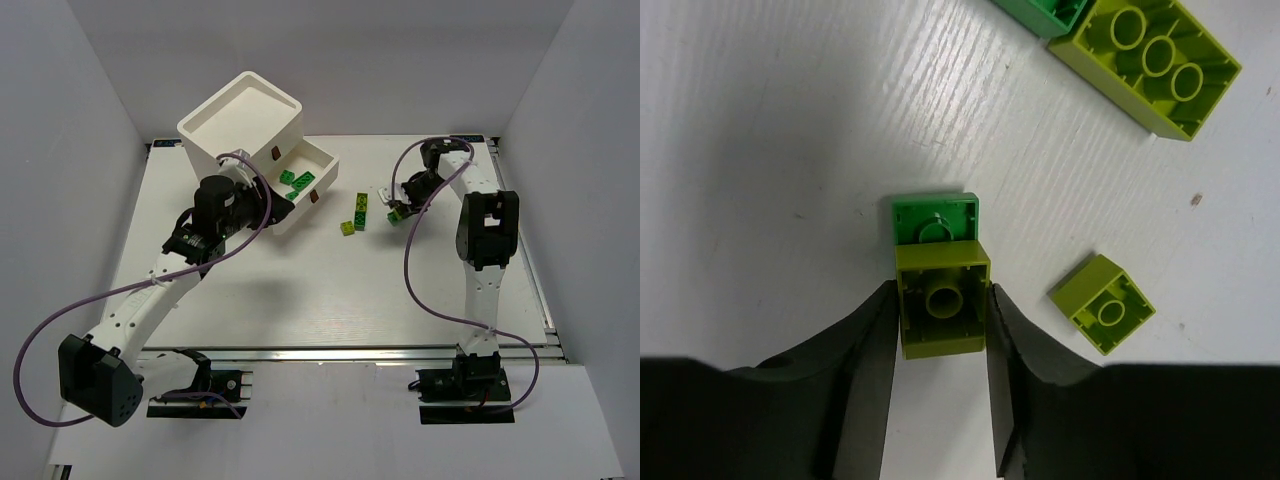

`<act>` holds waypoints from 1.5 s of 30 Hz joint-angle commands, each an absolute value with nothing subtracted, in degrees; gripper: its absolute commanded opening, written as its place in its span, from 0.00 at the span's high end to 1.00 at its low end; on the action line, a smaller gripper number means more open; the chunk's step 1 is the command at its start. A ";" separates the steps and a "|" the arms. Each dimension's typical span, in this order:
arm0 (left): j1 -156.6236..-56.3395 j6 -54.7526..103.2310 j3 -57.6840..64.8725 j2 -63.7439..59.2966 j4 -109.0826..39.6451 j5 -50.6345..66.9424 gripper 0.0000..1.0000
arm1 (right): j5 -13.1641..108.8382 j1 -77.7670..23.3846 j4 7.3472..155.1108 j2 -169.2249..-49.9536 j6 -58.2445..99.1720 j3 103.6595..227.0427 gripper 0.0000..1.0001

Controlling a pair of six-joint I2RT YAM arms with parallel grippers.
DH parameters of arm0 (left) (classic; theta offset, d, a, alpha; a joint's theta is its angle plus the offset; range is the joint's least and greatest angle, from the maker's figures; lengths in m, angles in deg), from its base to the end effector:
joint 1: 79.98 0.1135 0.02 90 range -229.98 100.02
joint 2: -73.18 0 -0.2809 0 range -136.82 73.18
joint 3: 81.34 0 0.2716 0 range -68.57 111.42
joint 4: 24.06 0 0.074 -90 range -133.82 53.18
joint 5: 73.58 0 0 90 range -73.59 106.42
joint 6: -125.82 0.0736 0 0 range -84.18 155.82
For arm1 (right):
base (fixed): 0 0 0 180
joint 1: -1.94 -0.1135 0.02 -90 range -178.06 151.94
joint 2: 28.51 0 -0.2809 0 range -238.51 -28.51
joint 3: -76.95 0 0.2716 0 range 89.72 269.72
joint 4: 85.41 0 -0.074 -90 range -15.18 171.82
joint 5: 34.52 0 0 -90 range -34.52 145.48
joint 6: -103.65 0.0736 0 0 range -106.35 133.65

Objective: Sort the legos into containers by color

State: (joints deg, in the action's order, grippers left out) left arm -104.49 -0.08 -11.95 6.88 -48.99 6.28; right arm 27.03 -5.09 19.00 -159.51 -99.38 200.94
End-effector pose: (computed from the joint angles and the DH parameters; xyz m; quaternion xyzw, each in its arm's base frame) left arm 0.2805 -0.1422 0.3309 -0.0326 0.8259 -0.3441 0.4456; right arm 0.4837 0.0950 0.1548 -0.8459 0.4695 0.0976 0.2335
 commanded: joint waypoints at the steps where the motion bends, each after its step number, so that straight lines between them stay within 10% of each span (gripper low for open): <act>1: -104.68 0.05 -10.92 7.09 -46.59 4.47 0.45 | 22.97 -5.01 13.71 -157.63 -100.45 203.88 0.94; 8: -105.21 -1.53 -13.99 5.68 -31.83 -3.00 0.30 | -4.44 -7.11 17.19 -145.17 -58.41 204.95 1.00; 15: -105.21 -6.54 -10.22 -2.65 -22.85 -8.80 0.19 | -14.66 -9.57 67.43 -126.79 -0.54 176.97 1.00; 34: -105.21 -11.56 -0.81 -11.28 -30.47 -14.26 0.13 | 3.71 -18.98 62.84 -122.38 -22.30 177.70 1.00; 45: -105.21 -12.26 -0.02 -13.21 -35.24 -12.59 0.26 | 8.36 -22.41 65.48 -120.18 -24.14 175.06 1.00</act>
State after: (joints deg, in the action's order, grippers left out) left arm -104.95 -12.19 -2.49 -13.86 -34.30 -12.71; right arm 6.66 -21.70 63.06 -122.99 -22.36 175.78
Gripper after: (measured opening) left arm 0.744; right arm 0.417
